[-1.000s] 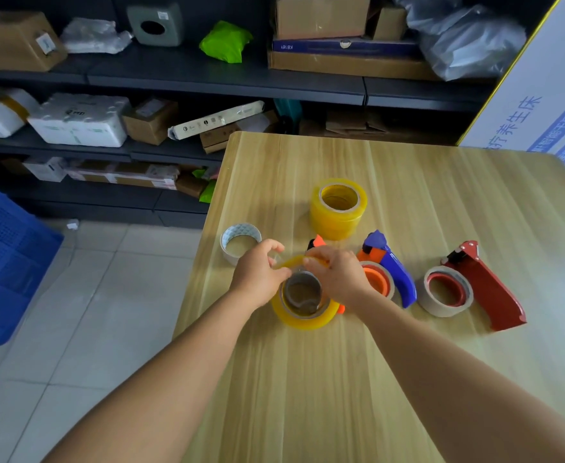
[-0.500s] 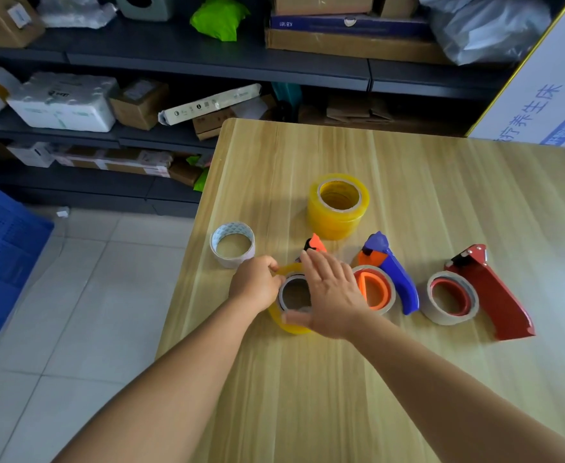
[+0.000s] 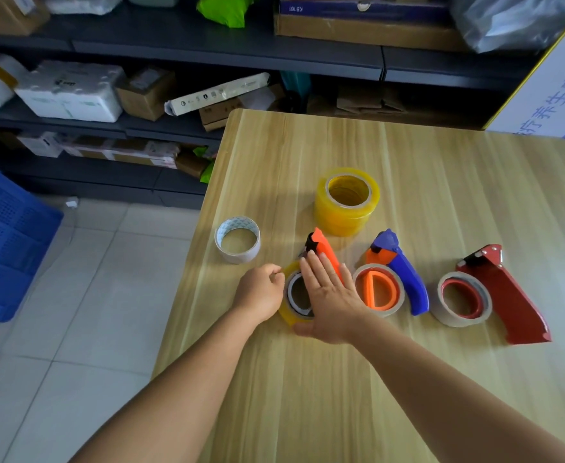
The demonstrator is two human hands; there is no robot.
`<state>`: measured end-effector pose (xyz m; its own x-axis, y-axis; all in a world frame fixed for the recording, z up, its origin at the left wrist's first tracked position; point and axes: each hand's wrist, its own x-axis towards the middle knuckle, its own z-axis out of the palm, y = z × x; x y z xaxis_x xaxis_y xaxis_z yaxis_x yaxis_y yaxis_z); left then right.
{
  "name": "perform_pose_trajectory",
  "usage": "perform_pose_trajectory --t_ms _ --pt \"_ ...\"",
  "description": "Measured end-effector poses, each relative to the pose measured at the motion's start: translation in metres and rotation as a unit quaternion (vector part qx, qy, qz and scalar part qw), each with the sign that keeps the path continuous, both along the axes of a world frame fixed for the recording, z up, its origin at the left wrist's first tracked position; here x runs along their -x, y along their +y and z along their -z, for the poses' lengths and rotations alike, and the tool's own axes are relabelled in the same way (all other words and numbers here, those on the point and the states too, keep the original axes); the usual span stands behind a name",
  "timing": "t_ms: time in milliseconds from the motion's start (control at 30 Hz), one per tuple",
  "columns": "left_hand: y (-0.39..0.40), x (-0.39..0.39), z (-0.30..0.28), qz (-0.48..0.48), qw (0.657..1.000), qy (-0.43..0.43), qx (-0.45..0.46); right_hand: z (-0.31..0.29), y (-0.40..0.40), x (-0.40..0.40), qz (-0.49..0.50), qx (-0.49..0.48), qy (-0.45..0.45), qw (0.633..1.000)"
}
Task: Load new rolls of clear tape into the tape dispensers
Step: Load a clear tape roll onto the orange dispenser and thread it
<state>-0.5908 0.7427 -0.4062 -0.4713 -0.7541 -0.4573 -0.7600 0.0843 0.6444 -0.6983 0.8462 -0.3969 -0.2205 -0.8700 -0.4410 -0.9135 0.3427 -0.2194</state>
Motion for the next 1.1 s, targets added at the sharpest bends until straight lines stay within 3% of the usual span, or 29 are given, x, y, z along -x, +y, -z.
perform_pose_trajectory --t_ms 167,300,400,667,833,1000,1100 --pt "0.004 -0.009 0.001 0.007 0.999 0.000 -0.035 -0.012 0.007 -0.029 0.036 0.079 0.041 0.995" --pt "0.011 -0.016 0.005 -0.055 0.992 0.041 -0.108 -0.005 0.011 -0.050 0.091 0.116 0.052 0.988" --pt "0.017 -0.025 0.009 -0.036 0.996 0.043 -0.067 -0.002 0.017 -0.047 0.100 0.110 0.049 0.988" --pt "0.019 -0.030 -0.003 0.041 0.987 0.116 0.102 -0.021 0.036 -0.024 0.187 0.170 -0.130 0.959" --pt "0.011 -0.028 -0.016 0.097 0.981 0.144 0.088 -0.037 0.045 -0.017 0.254 0.161 -0.237 0.924" --pt "0.025 -0.021 -0.028 0.120 0.982 0.132 0.064 -0.044 0.034 -0.030 0.218 0.116 -0.084 0.965" --pt "0.022 -0.022 -0.032 0.150 0.980 0.102 0.077 -0.041 0.035 -0.029 0.206 0.105 -0.079 0.970"
